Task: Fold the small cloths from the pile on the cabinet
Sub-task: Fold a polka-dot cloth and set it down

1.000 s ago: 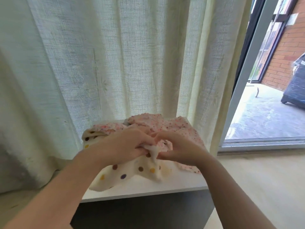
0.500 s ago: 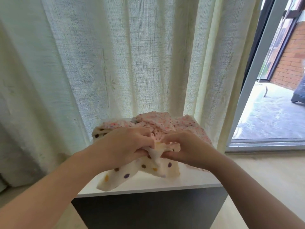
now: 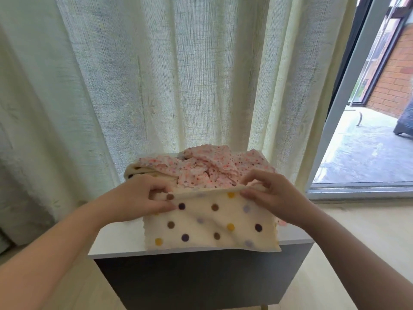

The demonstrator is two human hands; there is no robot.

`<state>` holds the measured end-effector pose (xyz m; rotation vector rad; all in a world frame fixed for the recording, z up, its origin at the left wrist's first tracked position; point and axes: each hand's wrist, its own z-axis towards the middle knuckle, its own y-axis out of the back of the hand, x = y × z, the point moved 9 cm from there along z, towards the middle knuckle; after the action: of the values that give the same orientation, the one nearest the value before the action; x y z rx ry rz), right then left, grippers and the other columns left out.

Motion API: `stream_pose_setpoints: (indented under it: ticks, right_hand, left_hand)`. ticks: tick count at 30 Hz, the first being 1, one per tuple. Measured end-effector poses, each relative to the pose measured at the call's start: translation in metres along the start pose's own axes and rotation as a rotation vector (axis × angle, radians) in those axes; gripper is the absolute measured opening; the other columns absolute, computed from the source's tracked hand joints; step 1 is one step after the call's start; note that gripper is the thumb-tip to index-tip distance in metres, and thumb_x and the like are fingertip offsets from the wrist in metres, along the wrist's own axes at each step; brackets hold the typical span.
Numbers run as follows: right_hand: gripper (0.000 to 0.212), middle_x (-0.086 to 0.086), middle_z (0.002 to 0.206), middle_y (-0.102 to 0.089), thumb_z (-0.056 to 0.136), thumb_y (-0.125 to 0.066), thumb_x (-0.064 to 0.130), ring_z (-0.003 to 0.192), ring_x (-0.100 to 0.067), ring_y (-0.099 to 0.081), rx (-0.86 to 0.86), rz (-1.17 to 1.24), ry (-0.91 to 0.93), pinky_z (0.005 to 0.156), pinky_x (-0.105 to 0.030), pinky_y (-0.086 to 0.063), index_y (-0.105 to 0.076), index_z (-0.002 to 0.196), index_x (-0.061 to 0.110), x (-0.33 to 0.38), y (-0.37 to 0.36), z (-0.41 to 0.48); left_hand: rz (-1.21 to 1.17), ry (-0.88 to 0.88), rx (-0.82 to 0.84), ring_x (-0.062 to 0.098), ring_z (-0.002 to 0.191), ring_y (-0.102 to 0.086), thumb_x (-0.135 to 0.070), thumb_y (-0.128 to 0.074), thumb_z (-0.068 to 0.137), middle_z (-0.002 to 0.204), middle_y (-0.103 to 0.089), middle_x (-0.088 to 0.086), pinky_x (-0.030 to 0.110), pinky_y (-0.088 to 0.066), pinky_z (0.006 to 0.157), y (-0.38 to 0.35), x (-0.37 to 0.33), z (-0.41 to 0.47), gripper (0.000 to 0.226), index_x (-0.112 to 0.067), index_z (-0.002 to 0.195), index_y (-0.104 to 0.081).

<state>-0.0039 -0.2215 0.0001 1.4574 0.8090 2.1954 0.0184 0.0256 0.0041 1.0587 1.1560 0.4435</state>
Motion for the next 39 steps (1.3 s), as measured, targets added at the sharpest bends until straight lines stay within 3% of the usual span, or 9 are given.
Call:
stream_pose_setpoints:
  ticks: [4,9,12,15,23,27,32,35,39]
  right_hand:
    - [0.012,0.015,0.074,-0.066,0.088,-0.069,0.026,0.073,-0.002,-0.062,-0.082,0.104,-0.045,0.065,-0.015,-0.049,-0.068,0.083,0.036,-0.015,0.010,-0.001]
    - [0.014,0.015,0.088,-0.073,0.089,-0.068,0.009,0.086,-0.006,-0.071,-0.025,0.037,0.006,0.085,-0.030,-0.057,-0.071,0.087,0.023,-0.010,0.006,-0.003]
    - [0.010,0.020,0.089,-0.072,0.089,-0.069,0.020,0.087,0.003,-0.068,0.055,-0.065,-0.023,0.087,-0.034,-0.057,-0.068,0.089,0.031,-0.017,-0.008,-0.001]
    - [0.018,0.026,0.102,-0.065,0.084,-0.065,0.048,0.099,0.010,-0.059,0.093,-0.165,-0.031,0.091,-0.028,-0.051,-0.066,0.100,0.038,-0.022,-0.018,-0.001]
    - [0.041,0.034,0.119,-0.052,0.085,-0.071,0.039,0.101,0.012,-0.055,0.081,-0.272,0.052,0.083,-0.010,-0.042,-0.052,0.121,0.048,-0.016,-0.029,0.003]
    - [0.022,0.028,0.117,-0.054,0.091,-0.062,0.041,0.097,0.000,-0.058,0.112,-0.406,0.083,0.086,-0.029,-0.050,-0.060,0.113,0.043,-0.011,-0.034,0.008]
    - [0.024,0.024,0.130,-0.050,0.094,-0.060,0.036,0.099,-0.005,-0.058,0.167,-0.500,0.135,0.078,-0.022,-0.044,-0.061,0.117,0.041,-0.002,-0.043,0.012]
    - [0.012,0.021,0.120,-0.056,0.095,-0.057,0.035,0.096,-0.007,-0.059,0.189,-0.573,0.124,0.073,-0.020,-0.040,-0.065,0.104,0.036,-0.005,-0.046,0.013]
    - [0.008,0.015,0.090,-0.062,0.093,-0.061,0.037,0.082,-0.006,-0.057,0.143,-0.603,0.045,0.077,-0.025,-0.048,-0.064,0.091,0.029,-0.011,-0.034,0.015]
  left_hand:
    - [-0.059,0.048,-0.076,-0.002,0.056,-0.047,-0.030,-0.081,0.075,0.056,-0.052,-0.021,0.011,-0.035,0.058,0.010,0.014,-0.004,0.013,-0.025,0.074,-0.069]
    - [-0.017,0.010,-0.190,-0.003,0.067,-0.050,-0.024,-0.082,0.074,0.070,-0.060,-0.006,0.008,-0.037,0.063,0.015,0.011,-0.012,0.014,-0.026,0.078,-0.069]
    - [0.057,-0.066,-0.203,0.002,0.084,-0.052,-0.024,-0.081,0.076,0.086,-0.062,-0.016,0.009,-0.037,0.068,0.013,0.005,-0.013,0.013,-0.021,0.081,-0.069]
    - [0.070,-0.063,-0.196,0.004,0.085,-0.051,-0.024,-0.079,0.078,0.072,-0.061,-0.007,0.010,-0.036,0.067,0.011,0.009,-0.012,0.012,-0.024,0.080,-0.068]
    - [0.039,-0.066,-0.217,0.008,0.083,-0.054,-0.028,-0.079,0.078,0.074,-0.064,-0.005,0.010,-0.040,0.068,0.010,0.018,-0.011,0.011,-0.029,0.081,-0.068]
    - [0.063,-0.092,-0.216,0.002,0.084,-0.054,-0.026,-0.079,0.079,0.088,-0.060,-0.021,0.006,-0.039,0.069,0.010,0.015,-0.009,0.011,-0.027,0.082,-0.068]
    - [0.111,-0.131,-0.233,0.009,0.087,-0.053,-0.025,-0.079,0.078,0.091,-0.060,-0.021,0.014,-0.039,0.070,0.014,0.013,-0.007,0.012,-0.025,0.079,-0.068]
    - [0.119,-0.169,-0.230,0.007,0.081,-0.054,-0.027,-0.080,0.077,0.089,-0.060,-0.018,0.014,-0.039,0.068,0.016,0.011,-0.007,0.020,-0.034,0.074,-0.062]
    - [0.117,-0.184,-0.232,0.008,0.079,-0.054,-0.057,-0.067,0.071,0.087,-0.060,-0.017,0.016,-0.040,0.067,0.019,0.012,-0.008,0.022,-0.035,0.072,-0.061]
